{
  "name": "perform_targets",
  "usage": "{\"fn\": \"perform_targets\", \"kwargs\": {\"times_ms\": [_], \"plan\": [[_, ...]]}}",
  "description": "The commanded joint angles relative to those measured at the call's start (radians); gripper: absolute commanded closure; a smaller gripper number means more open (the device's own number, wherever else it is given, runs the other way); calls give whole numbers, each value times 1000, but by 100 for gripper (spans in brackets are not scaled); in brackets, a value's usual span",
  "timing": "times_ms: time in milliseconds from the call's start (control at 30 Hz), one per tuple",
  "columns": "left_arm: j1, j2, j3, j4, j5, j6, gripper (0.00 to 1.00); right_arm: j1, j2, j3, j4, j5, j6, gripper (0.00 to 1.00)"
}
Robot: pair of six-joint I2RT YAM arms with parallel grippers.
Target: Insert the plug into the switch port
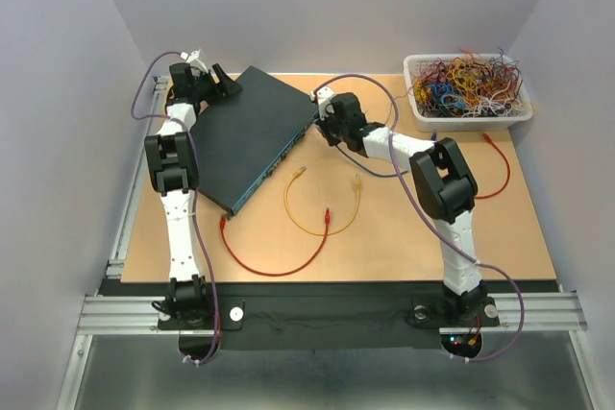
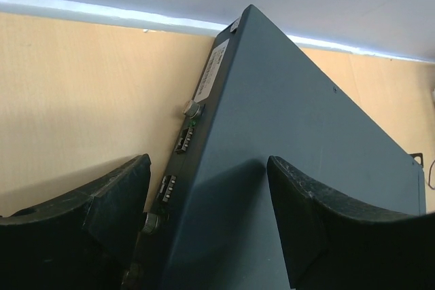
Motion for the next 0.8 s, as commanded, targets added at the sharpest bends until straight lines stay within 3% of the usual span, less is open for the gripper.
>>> {"fn": "perform_targets", "kwargs": {"times_ms": [0,333,767], "plan": [[-123,-16,38,-103,179,-11,21,7,-52,-53,8,25,4,100],[-231,-38,-6,-138,140,32,23,7,-150,-158,9,66,24,100],[-239,-114,-241,129,-14,-114,30,7,-235,-236,9,158,74,100]]}}
